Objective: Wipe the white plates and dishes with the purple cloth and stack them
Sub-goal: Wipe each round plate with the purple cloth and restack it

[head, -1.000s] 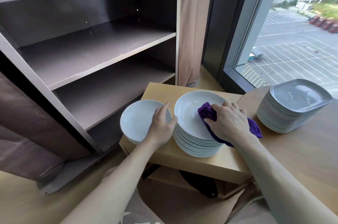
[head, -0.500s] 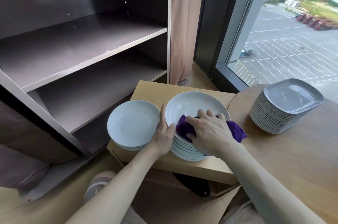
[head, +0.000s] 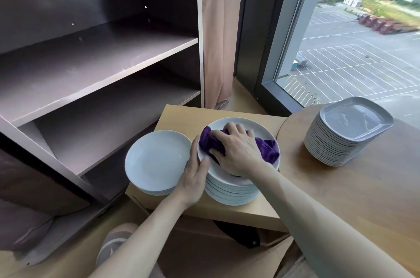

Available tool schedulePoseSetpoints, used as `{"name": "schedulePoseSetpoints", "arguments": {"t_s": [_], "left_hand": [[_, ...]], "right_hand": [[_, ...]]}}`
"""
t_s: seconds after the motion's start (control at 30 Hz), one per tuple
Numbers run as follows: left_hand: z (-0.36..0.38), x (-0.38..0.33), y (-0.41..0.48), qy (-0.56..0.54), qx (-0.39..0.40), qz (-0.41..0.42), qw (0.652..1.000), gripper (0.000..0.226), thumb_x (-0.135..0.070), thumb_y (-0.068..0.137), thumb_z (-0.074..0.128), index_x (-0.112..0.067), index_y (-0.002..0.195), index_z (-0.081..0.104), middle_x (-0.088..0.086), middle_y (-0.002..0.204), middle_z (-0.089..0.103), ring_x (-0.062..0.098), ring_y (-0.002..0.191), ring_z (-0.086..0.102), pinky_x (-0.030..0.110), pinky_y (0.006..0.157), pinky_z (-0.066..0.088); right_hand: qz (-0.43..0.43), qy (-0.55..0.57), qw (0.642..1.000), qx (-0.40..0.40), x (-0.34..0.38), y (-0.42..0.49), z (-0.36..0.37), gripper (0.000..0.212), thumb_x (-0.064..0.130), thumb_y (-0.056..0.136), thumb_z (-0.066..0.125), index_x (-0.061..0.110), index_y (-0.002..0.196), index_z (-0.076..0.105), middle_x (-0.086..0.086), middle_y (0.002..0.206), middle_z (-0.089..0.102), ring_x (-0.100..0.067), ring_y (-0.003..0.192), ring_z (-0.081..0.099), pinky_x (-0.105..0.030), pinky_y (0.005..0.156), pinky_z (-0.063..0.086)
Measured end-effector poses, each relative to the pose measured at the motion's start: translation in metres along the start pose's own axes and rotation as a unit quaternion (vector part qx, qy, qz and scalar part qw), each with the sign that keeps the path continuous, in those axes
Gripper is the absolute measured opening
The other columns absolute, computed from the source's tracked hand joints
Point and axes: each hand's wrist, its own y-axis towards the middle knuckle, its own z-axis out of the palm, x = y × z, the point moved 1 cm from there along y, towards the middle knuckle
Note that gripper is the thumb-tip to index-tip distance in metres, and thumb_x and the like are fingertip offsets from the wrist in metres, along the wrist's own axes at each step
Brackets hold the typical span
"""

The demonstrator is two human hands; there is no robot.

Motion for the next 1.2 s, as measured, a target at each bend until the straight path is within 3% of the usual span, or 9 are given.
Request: {"name": "schedulePoseSetpoints", "arguments": {"t_s": [0.13,0.3,0.5,0.63,0.8,0.93,1.07,1.2], "left_hand": [[-0.001,-0.003,0.001,0.022,-0.005,-0.023,0.999,0.059,-0.039,0.108,0.031,-0.044,0.16,0.004,-0.02,0.164,0.021,0.003,0.148,0.027,0.037,0.123,0.028],[0.003,-0.009,-0.002,0.025,-0.014,-0.026,0.999,0.06,-0.025,0.112,0.031,-0.045,0.159,0.0,-0.034,0.157,0.009,-0.014,0.142,0.012,0.022,0.122,0.016],[0.007,-0.006,0.001,-0.022,-0.024,-0.043,0.999,0.061,-0.022,0.111,0.033,-0.038,0.163,0.006,-0.021,0.167,0.013,0.002,0.152,0.013,0.037,0.128,0.017],[0.005,-0.005,0.002,-0.043,-0.018,-0.041,0.998,0.068,-0.035,0.101,0.038,-0.043,0.161,0.009,-0.025,0.165,0.015,-0.001,0.15,0.015,0.04,0.127,0.018],[0.002,-0.003,0.001,-0.068,-0.01,-0.04,0.997,0.071,-0.037,0.095,0.042,-0.048,0.159,0.014,-0.027,0.163,0.019,-0.001,0.151,0.018,0.041,0.127,0.019],[-0.001,-0.004,0.004,-0.057,0.002,-0.041,0.998,0.07,-0.038,0.093,0.043,-0.054,0.156,0.016,-0.045,0.152,0.022,-0.011,0.143,0.022,0.035,0.124,0.022],[0.002,-0.008,0.016,-0.063,0.018,-0.043,0.997,0.069,-0.036,0.093,0.038,-0.048,0.158,0.017,-0.022,0.164,0.022,0.005,0.149,0.024,0.04,0.125,0.024],[0.007,-0.01,0.028,-0.076,0.023,-0.034,0.996,0.069,-0.033,0.09,0.033,-0.04,0.158,0.02,-0.014,0.163,0.026,0.01,0.147,0.029,0.04,0.123,0.027]], "right_hand": [[0.047,-0.039,0.998,-0.019,-0.015,0.016,-0.001,0.038,0.055,0.1,0.043,0.035,0.132,0.049,-0.006,0.123,0.049,-0.031,0.115,0.045,-0.05,0.093,0.036],[0.054,-0.14,0.988,-0.02,-0.044,0.008,-0.013,0.033,0.045,0.1,0.048,0.03,0.129,0.053,-0.01,0.123,0.05,-0.034,0.111,0.046,-0.052,0.092,0.037],[0.068,-0.206,0.975,0.035,-0.058,-0.015,-0.034,0.033,0.039,0.095,0.051,0.028,0.125,0.051,-0.009,0.123,0.049,-0.033,0.112,0.047,-0.051,0.091,0.036],[0.081,-0.188,0.977,0.066,-0.054,-0.031,-0.043,0.039,0.041,0.093,0.054,0.029,0.129,0.051,-0.008,0.124,0.051,-0.032,0.115,0.048,-0.052,0.094,0.037],[0.086,-0.118,0.983,0.11,-0.046,-0.052,-0.048,0.036,0.05,0.093,0.056,0.035,0.125,0.05,-0.002,0.114,0.049,-0.028,0.112,0.047,-0.046,0.084,0.032],[0.083,-0.067,0.983,0.147,-0.038,-0.061,-0.049,0.031,0.05,0.091,0.057,0.035,0.118,0.048,0.003,0.105,0.043,-0.026,0.113,0.046,-0.043,0.082,0.029],[0.092,-0.032,0.982,0.16,-0.035,-0.066,-0.05,0.033,0.053,0.09,0.057,0.037,0.118,0.049,0.005,0.103,0.044,-0.025,0.11,0.047,-0.044,0.082,0.032],[0.081,-0.034,0.988,0.131,-0.029,-0.071,-0.047,0.033,0.054,0.09,0.053,0.037,0.118,0.05,0.005,0.101,0.045,-0.023,0.1,0.046,-0.044,0.082,0.033]]}}
